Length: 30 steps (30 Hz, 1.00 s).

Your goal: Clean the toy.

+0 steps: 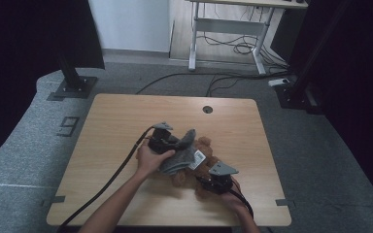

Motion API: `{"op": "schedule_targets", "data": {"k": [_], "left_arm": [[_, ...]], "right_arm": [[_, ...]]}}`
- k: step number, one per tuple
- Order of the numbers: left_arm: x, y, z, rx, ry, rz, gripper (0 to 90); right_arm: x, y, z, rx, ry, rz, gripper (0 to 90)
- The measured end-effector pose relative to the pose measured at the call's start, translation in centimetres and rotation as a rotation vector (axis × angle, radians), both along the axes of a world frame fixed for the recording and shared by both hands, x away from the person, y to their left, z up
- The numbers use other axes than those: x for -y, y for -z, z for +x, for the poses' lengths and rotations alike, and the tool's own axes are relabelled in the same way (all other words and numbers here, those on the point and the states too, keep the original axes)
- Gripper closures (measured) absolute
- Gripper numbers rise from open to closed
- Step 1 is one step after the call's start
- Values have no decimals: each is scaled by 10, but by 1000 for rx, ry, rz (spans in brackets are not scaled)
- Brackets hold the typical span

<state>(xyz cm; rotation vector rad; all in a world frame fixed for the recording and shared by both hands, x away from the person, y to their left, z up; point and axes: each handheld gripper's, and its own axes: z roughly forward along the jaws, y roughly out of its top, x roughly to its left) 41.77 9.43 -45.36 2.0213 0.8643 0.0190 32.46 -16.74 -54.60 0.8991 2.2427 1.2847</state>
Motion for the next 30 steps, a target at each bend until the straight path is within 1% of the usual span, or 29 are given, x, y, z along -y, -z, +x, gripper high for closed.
{"op": "schedule_targets", "data": {"k": [1,2,4,6,8,9,10,11,13,14,15,16,17,18,20,21,22,24,25,26,27,28,30], "left_arm": [[-12,-4,0,14,-27,23,764],[-24,-6,1,19,-51,24,764],[-48,-6,2,7,-80,-3,764],[-63,-2,1,4,-104,-18,765],[-71,3,-1,-7,-110,-42,765],[-71,3,-1,-7,-110,-42,766],[-75,8,-4,-16,-111,-62,767],[-76,12,-6,-21,-114,-69,768],[-78,18,-9,-28,-117,-81,773],[-80,20,-11,-36,-118,-95,776],[-82,22,-12,-37,-116,-102,777],[-83,22,-14,-35,-116,-106,777],[-83,23,-18,-28,-113,-107,778],[-83,24,-21,-24,-108,-108,778],[-83,25,-24,-21,-106,-114,780],[-83,26,-27,-19,-102,-121,780],[-83,28,-32,-19,-91,-133,781],[-83,28,-38,-4,-83,-130,781],[-83,30,-43,1,-80,-140,781],[-83,30,-43,1,-80,-140,781],[-83,32,-48,17,-79,-137,781],[-85,33,-51,23,-81,-136,781],[-89,34,-56,23,-79,-146,780]], "right_arm": [[0,0,0,0,-5,-2,542],[1,0,0,0,-8,-2,543],[2,0,0,-5,-18,-5,545],[2,0,1,-10,-21,-3,545],[2,0,1,-15,-21,1,544],[2,0,1,-15,-21,1,544],[2,-1,1,-12,-28,16,505],[2,-1,0,-15,-30,26,478],[6,-5,1,-35,-42,84,400],[9,-8,2,-44,-43,125,361],[12,-11,2,-47,-38,156,325],[13,-13,3,-56,-32,175,286],[14,-17,4,-69,-28,182,250],[14,-21,5,-73,-26,171,211],[12,-27,7,-83,-32,193,192],[11,-30,7,-79,-35,210,184],[11,-34,8,-75,-35,219,168],[10,-39,11,-79,-31,237,151],[9,-41,13,-85,-27,248,136],[9,-41,13,-85,-27,248,136],[3,-42,18,-100,-35,247,102],[0,-41,19,-107,-36,243,92],[-5,-38,19,-119,-48,236,89]]}}
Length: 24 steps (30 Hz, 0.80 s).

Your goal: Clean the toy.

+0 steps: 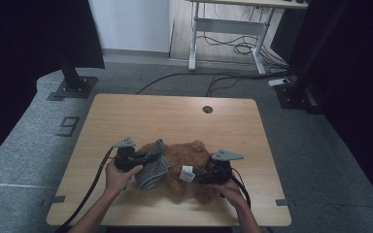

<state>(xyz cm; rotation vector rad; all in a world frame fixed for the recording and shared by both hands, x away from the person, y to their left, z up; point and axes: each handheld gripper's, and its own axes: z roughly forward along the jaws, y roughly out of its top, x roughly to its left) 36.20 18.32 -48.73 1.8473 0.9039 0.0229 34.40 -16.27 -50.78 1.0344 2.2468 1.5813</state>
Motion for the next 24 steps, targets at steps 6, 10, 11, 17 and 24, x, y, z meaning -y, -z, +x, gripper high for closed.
{"op": "schedule_targets", "data": {"k": [6,10,11,17,24], "left_arm": [[0,-17,-8,9,15,-34,770],[31,-46,-5,67,51,-27,766],[43,-51,-3,72,70,-20,765],[120,-44,10,69,144,128,758],[112,-28,14,61,113,132,763]], "right_arm": [[-7,15,-13,24,-20,-76,265],[-12,25,-18,52,-3,-132,319],[-14,25,-20,58,2,-137,320],[-17,26,-21,91,19,-155,337],[-12,31,-20,63,25,-145,427]]}}
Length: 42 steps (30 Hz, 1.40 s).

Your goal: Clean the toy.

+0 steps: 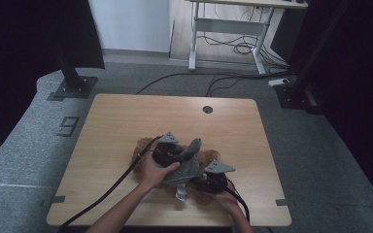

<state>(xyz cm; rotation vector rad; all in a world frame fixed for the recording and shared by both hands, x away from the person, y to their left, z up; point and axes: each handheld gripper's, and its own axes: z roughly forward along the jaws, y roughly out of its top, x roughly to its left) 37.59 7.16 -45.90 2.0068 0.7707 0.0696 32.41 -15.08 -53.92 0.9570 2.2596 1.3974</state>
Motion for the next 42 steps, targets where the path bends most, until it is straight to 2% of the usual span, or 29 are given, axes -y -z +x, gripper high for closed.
{"op": "schedule_targets", "data": {"k": [1,2,4,6,8,11,14,16,17,18,21,23,25,26,29,30,31,33,34,36,37,39,41,42], "left_arm": [[0,0,0,0,0,0,763],[-16,-2,-1,12,-29,10,763],[-35,-3,1,14,-65,7,763],[-60,-3,3,5,-102,-10,763],[-87,-2,2,-8,-134,-47,764],[-118,-2,-3,9,-194,-63,765],[-141,4,-4,-9,-243,-78,765],[-154,10,-2,-22,-287,-71,765],[-154,10,-2,-22,-287,-71,766],[-160,20,-1,-37,-312,-46,766],[-163,38,-1,-59,-337,25,770],[-166,49,1,-93,-343,35,772],[-167,58,2,-125,-340,66,772],[-167,61,3,-137,-335,67,772],[-168,56,2,-119,-332,52,776],[-166,41,-1,-66,-329,38,777],[-163,29,-4,-29,-322,28,777],[-157,11,-7,23,-306,10,778],[-157,11,-7,23,-306,10,778],[-144,-9,-12,69,-260,-34,778],[-127,-23,-17,96,-206,-57,778],[-101,-32,-22,121,-136,-55,778],[-75,-34,-25,125,-79,-43,778],[-56,-32,-25,111,-36,-38,777]], "right_arm": [[0,0,0,0,0,0,427],[0,0,0,1,1,-4,433],[1,0,1,-1,-2,-1,433],[1,0,1,-3,-4,1,433],[1,0,1,2,-9,-3,442],[0,0,1,-1,-5,-3,451],[1,1,2,-7,-6,3,451],[1,1,2,-9,-8,4,450],[1,1,2,-9,-8,4,450],[1,1,1,-12,-6,4,450],[2,1,2,-14,-7,2,450],[2,2,3,-20,-5,10,451],[3,2,3,-22,-6,15,450],[3,2,3,-23,-6,16,450],[4,2,3,-22,-6,15,450],[4,3,4,-28,-4,18,450],[5,3,4,-31,-5,20,450],[7,3,5,-38,-2,28,451],[7,3,5,-38,-2,28,451],[8,3,5,-36,0,25,450],[7,3,4,-26,-5,19,450],[4,2,4,-15,-5,12,451],[5,2,4,-17,-4,15,450],[5,2,4,-18,-4,16,450]]}}
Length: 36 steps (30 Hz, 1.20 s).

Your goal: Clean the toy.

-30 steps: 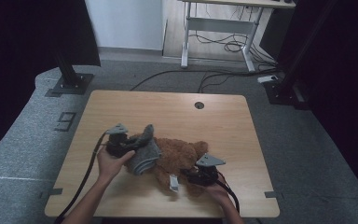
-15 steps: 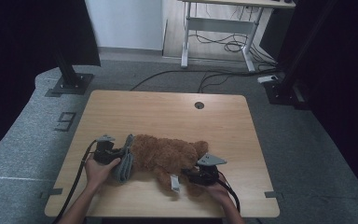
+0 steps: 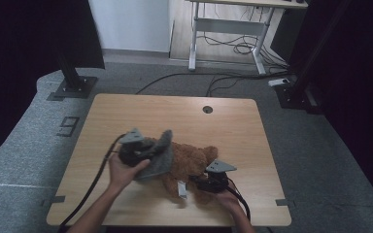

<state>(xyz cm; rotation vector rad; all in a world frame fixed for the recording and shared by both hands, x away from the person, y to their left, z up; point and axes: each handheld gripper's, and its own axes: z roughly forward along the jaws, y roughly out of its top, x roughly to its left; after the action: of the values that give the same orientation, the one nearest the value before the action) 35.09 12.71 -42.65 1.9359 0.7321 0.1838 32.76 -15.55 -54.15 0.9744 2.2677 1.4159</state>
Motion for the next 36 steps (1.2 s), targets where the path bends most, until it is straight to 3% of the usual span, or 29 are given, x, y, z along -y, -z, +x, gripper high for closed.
{"op": "schedule_targets", "data": {"k": [4,5,6,8,11,15,16,18,20,21,22,23,24,25,26,27,29,31,33,34,36], "left_arm": [[58,18,-1,-32,106,27,777],[58,18,-1,-32,106,27,777],[80,32,-4,-32,130,60,776],[90,45,-5,-9,125,92,776],[87,45,-4,-3,114,84,778],[70,35,-6,45,73,123,777],[54,31,-3,50,34,118,776],[28,28,8,30,-28,99,777],[3,29,19,-14,-70,66,776],[3,29,19,-14,-70,66,776],[-21,29,26,-36,-105,31,777],[-21,29,26,-36,-105,31,776],[-42,26,27,-32,-145,0,776],[-42,26,27,-32,-145,0,776],[-61,23,26,-18,-194,-7,776],[-61,23,26,-18,-194,-7,777],[-86,26,27,-29,-264,9,776],[-91,29,28,-37,-277,18,776],[-100,39,29,-82,-286,23,775],[-102,43,30,-102,-281,-7,775],[-97,36,27,-86,-262,-45,775]], "right_arm": [[0,0,0,0,1,-3,450],[0,0,0,0,0,-2,450],[0,0,0,-2,-1,-1,450],[0,1,0,-9,3,-2,450],[1,2,1,-19,5,4,451],[0,2,0,-9,1,-5,454],[1,2,1,-15,-1,-2,456],[1,2,1,-14,-3,-1,458],[1,2,1,-15,-4,-1,458],[1,2,1,-15,-6,-1,457],[1,2,1,-12,-11,-2,461],[1,2,1,-12,-11,-2,461],[0,2,0,-16,-14,-5,474],[0,2,0,-17,-12,-6,475],[1,2,1,-22,-12,-2,475],[1,3,1,-24,-10,0,475],[1,3,1,-25,-9,-1,476],[1,3,1,-25,-8,-2,476],[1,3,1,-27,-8,-4,476],[1,3,1,-26,-9,-4,476],[1,3,1,-27,-8,-4,477]]}}
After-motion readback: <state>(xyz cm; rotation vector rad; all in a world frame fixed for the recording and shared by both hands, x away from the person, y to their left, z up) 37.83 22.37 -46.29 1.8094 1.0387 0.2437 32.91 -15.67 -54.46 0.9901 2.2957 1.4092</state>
